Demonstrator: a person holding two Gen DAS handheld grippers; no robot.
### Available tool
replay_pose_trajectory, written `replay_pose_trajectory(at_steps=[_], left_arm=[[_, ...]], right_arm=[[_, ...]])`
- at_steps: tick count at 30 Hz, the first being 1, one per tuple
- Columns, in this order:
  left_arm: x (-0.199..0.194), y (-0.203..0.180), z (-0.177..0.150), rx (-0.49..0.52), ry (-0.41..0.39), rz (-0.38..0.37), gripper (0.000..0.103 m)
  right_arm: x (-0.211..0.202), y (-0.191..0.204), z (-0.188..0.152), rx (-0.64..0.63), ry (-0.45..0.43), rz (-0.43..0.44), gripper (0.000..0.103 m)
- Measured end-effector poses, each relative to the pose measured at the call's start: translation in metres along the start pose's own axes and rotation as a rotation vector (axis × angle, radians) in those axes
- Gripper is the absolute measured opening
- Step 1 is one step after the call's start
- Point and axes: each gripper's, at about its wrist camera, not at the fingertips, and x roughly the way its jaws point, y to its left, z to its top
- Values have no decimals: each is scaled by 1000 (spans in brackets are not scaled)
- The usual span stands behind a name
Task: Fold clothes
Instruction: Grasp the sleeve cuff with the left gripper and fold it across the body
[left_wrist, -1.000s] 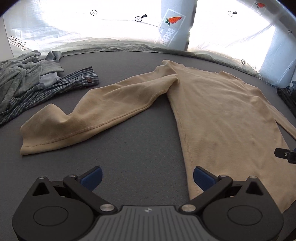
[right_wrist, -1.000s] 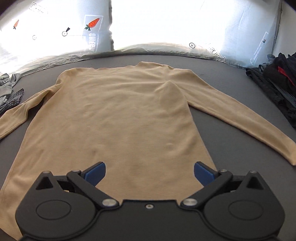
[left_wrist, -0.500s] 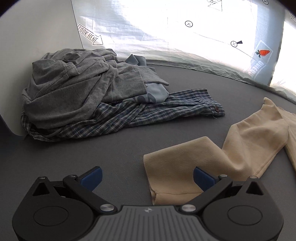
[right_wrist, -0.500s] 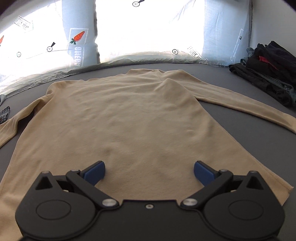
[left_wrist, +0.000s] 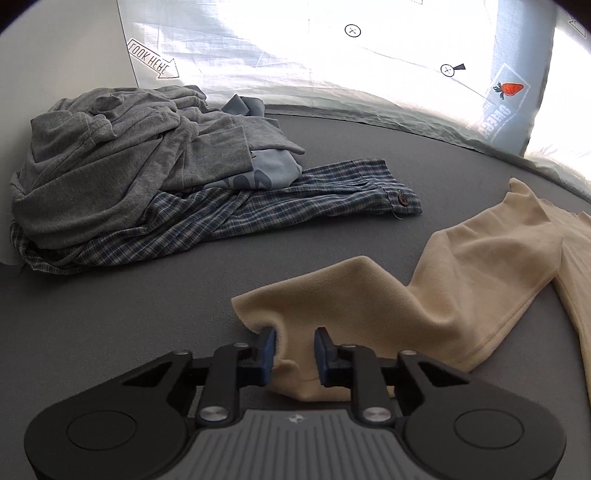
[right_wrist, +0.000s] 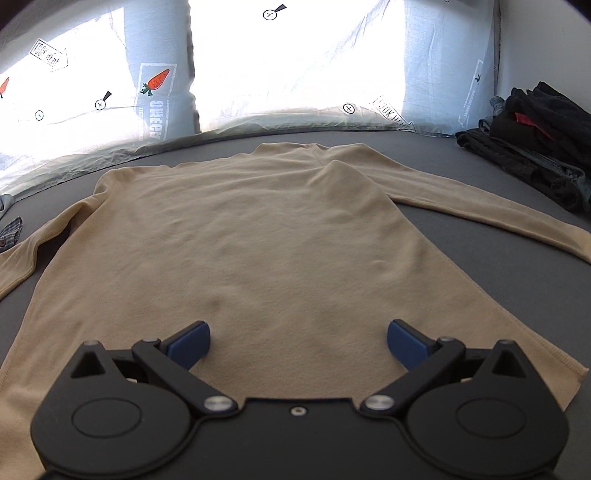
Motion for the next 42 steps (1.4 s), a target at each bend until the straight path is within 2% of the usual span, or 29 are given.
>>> replay_pose_trajectory(at_steps=[3, 6, 10, 13, 18, 20, 25, 29, 30, 32, 34, 36, 41, 42], left_arm=[[-16, 22, 2, -133, -17, 16, 7], [-34, 37, 2, -210, -45, 56, 7], [-52, 54, -1, -317, -38, 66, 7], [-54, 52, -9, -311, -16, 95, 5], [-37, 41, -34, -270, 69, 109, 5], [-36, 40, -40, -268, 77, 108, 5], [-38, 48, -41, -338, 93, 78, 6], [-38, 54, -46, -376, 80, 53, 11], [-38, 55, -47, -386, 77, 35, 15], [-37, 54, -45, -382, 70, -15, 34], [-36, 49, -43, -361, 64, -66, 73], [-31, 36, -42, -295, 77, -40, 95], [-25, 14, -45, -167, 74, 58, 91], [-26, 15, -45, -175, 64, 70, 84]], right_arm=[[0, 0, 0, 1, 0, 1, 103], [0, 0, 0, 3, 0, 2, 103], [1, 0, -1, 4, -1, 4, 103], [1, 0, -1, 4, -1, 4, 103], [2, 0, -1, 4, -1, 3, 103], [2, -1, -1, 4, -1, 3, 103], [1, 0, -1, 6, -1, 3, 103], [1, 0, -1, 6, -1, 4, 103], [1, 0, -1, 6, -1, 4, 103], [1, 0, -1, 6, 0, 3, 103], [1, 0, -1, 5, 0, 2, 103], [1, 0, -1, 5, 0, 3, 103], [1, 0, -1, 6, 0, 4, 103], [1, -1, -1, 6, 0, 4, 103]])
